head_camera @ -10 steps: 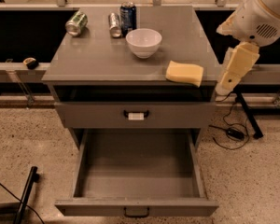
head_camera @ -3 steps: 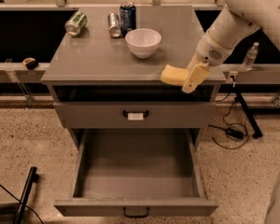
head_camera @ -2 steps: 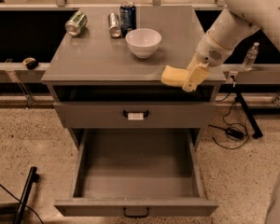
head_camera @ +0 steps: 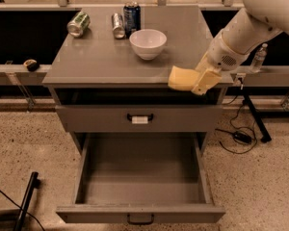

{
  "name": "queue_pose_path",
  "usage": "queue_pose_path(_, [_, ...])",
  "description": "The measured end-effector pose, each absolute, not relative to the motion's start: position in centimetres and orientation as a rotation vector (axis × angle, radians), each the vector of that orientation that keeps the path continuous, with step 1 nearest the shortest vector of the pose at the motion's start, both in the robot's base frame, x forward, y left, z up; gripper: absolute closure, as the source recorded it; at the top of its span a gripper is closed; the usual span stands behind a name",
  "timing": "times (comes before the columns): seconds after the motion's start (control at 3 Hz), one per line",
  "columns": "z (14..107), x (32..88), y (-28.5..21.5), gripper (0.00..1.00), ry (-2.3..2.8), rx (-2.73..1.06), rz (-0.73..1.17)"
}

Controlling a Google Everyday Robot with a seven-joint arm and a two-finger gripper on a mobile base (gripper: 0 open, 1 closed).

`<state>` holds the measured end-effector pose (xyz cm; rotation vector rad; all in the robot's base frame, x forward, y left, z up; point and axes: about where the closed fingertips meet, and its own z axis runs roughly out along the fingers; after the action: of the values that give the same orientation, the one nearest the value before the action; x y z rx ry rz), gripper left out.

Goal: Place sponge into middle drawer

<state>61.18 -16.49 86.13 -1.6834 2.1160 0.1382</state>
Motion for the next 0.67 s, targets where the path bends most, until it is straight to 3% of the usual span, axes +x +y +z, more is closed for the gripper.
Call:
queue_pose_path(0.33, [88.78, 57.78, -16.58, 1.00, 1.981, -1.732, -0.004])
queue_pose_path(0.67, [88.33, 57.61, -16.84, 1.00, 1.978, -1.729, 0.010])
